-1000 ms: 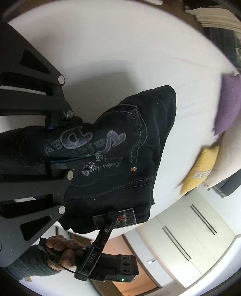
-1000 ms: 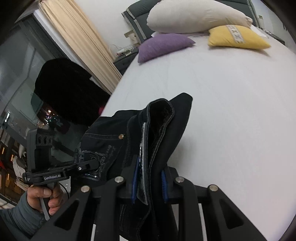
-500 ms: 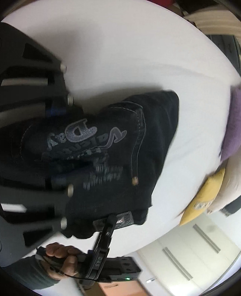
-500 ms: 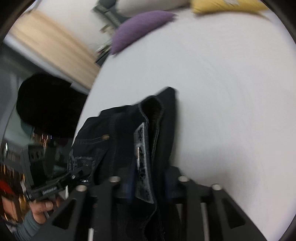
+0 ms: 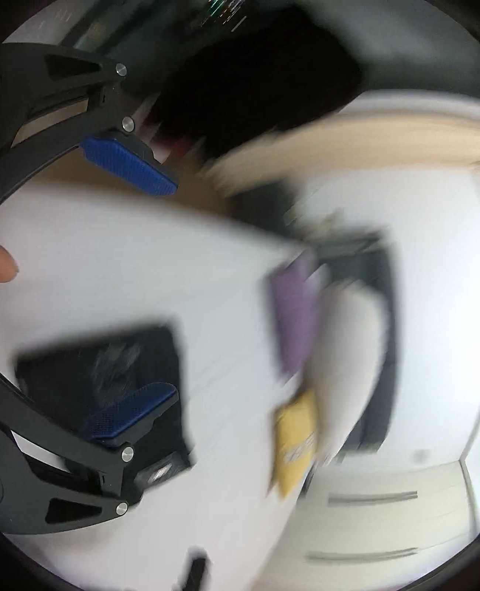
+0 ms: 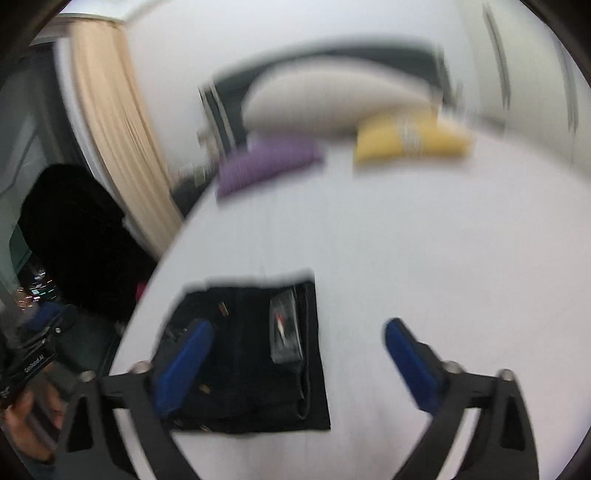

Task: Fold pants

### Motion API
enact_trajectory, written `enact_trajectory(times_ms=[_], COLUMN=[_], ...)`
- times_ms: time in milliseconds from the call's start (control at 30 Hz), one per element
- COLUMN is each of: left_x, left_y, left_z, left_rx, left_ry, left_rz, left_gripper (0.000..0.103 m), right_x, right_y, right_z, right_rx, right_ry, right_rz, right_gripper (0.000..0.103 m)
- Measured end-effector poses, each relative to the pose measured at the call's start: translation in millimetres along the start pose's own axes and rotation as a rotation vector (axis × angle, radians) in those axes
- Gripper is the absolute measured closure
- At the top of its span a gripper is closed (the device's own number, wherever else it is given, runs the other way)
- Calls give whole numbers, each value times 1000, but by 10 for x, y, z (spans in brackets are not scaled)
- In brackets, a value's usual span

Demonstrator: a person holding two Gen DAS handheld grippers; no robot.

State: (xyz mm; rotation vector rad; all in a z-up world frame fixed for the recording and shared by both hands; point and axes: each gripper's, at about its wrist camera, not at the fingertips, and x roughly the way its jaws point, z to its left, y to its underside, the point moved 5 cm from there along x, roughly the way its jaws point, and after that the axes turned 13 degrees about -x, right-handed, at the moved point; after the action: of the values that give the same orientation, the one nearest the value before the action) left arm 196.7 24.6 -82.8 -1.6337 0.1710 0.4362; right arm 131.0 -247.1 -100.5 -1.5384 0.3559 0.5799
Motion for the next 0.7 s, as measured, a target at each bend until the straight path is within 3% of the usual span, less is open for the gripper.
enact_trajectory(times_ms=[67,133,267,367,467,533,600,700], left_x=[-429,-937,-1680,-2007,-2200,-2242,-2246,-2156], left_y=[-211,-363,-530,-553,-482,-396,-288,-54], left_z=[-67,-35,143,173,220,245,216,168], left_rx=[15,2,-52,-53,-28,-42,-63,-91], left_ry=[-75,-76,-77,-8,-31,-4,26,71], left_rz=[-119,-223,-300,-233,-174,-90,-2,163], left_gripper=[0,0,0,0,0,0,0,0], right_x=[-440,-871,-1484,-1836,-2261,-2395,-2482,-2329], right_y=[-221,-380,-576,-617,-570,-542,-499,-395], right_z=[142,298,566,727,788,832,894,993], right_rx=[-48,-94,-135,-131,-103,-88,-75,-128], right_ry=[58,111,188,165,198,210,205,219], right_rz=[-151,-264,-407,-470,-524,-545,-525,-379], right_gripper=[0,0,0,0,0,0,0,0])
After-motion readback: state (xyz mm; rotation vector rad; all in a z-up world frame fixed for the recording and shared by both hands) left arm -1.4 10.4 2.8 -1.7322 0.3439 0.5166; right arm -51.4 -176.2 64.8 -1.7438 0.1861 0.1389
